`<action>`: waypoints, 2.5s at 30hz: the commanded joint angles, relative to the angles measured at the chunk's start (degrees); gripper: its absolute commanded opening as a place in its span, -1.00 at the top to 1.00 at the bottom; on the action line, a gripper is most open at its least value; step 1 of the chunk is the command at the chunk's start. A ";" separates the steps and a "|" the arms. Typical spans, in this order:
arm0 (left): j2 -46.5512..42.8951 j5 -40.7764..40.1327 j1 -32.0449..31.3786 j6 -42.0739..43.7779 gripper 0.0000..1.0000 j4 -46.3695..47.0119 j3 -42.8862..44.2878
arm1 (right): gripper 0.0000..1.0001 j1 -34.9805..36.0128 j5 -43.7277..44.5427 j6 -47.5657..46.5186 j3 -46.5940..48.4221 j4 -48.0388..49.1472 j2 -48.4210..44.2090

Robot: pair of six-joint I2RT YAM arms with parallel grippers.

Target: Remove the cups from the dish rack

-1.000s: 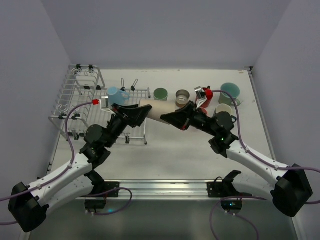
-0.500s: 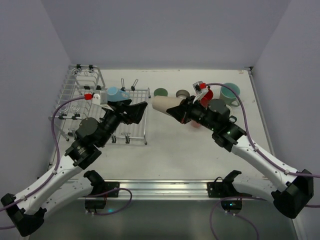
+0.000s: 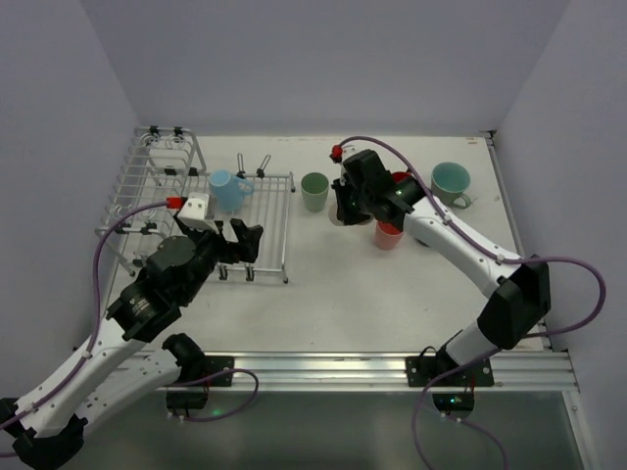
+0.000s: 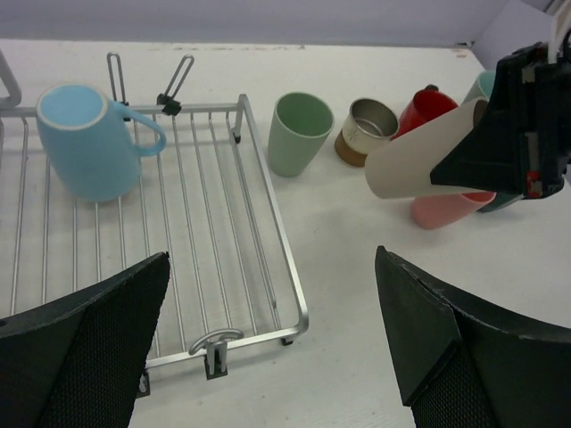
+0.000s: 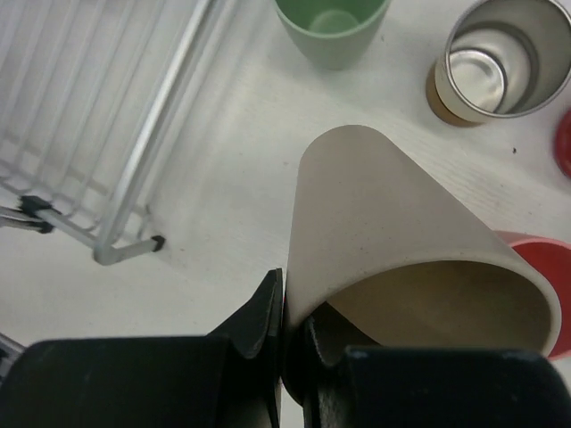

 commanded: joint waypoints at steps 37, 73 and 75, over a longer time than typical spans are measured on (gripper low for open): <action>16.52 -10.22 -0.25 -1.36 -1.00 1.24 5.50 | -0.50 1.18 2.68 -5.34 11.57 -5.41 8.25; 56.69 -35.55 16.35 -11.99 -1.00 26.11 17.02 | -0.68 1.27 -33.00 -0.85 -28.96 23.52 -33.34; 57.91 -35.02 17.32 -11.91 -1.00 26.91 17.28 | -0.68 1.27 -35.10 -0.94 -29.14 23.87 -33.43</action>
